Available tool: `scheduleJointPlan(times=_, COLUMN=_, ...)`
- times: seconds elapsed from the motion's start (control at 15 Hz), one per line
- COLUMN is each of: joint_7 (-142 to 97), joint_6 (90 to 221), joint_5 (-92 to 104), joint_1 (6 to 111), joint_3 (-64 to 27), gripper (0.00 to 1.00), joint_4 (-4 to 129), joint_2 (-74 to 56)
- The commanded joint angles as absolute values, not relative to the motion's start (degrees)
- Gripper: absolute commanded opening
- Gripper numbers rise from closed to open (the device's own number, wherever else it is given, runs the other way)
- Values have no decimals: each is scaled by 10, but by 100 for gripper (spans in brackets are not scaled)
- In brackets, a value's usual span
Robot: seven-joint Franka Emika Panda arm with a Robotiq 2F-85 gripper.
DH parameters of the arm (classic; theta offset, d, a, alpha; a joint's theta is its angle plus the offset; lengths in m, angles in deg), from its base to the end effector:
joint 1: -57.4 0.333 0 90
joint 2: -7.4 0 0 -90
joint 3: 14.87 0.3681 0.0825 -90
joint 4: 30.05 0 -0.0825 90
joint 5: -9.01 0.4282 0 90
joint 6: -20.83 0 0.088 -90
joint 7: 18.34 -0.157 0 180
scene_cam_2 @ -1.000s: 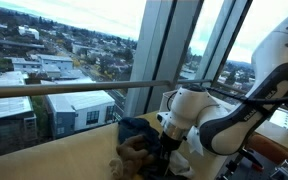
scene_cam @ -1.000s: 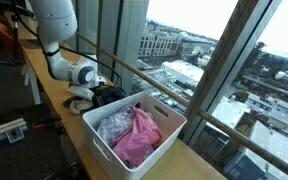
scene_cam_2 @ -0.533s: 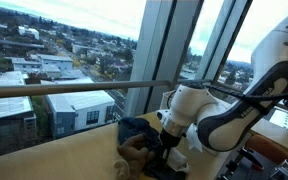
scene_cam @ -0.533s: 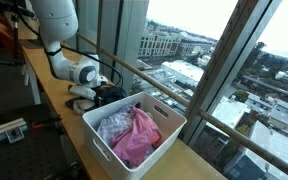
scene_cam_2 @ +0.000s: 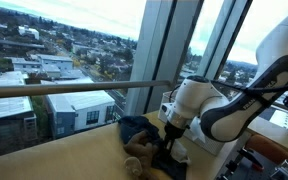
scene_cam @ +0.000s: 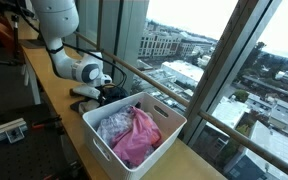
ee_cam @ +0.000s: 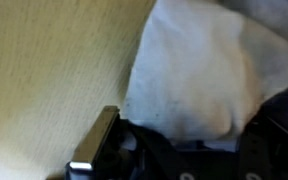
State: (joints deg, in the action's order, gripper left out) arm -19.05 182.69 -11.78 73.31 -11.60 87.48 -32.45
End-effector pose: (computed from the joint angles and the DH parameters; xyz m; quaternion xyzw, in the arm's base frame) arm 0.5983 0.2232 0.0498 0.9462 0.3178 0.0488 0.0373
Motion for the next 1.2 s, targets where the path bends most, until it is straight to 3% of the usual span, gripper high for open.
scheduleJointPlan(times=0.0, joint_7=-182, joint_6=1833, joint_5=-127, joint_1=748, joint_3=-144, gripper=0, joint_4=934, joint_2=-248)
scheduleJointPlan(times=1.13, joint_7=-204, joint_6=1781, joint_5=-233, joint_1=740, joint_3=-172, gripper=0, joint_4=1020, joint_2=-41)
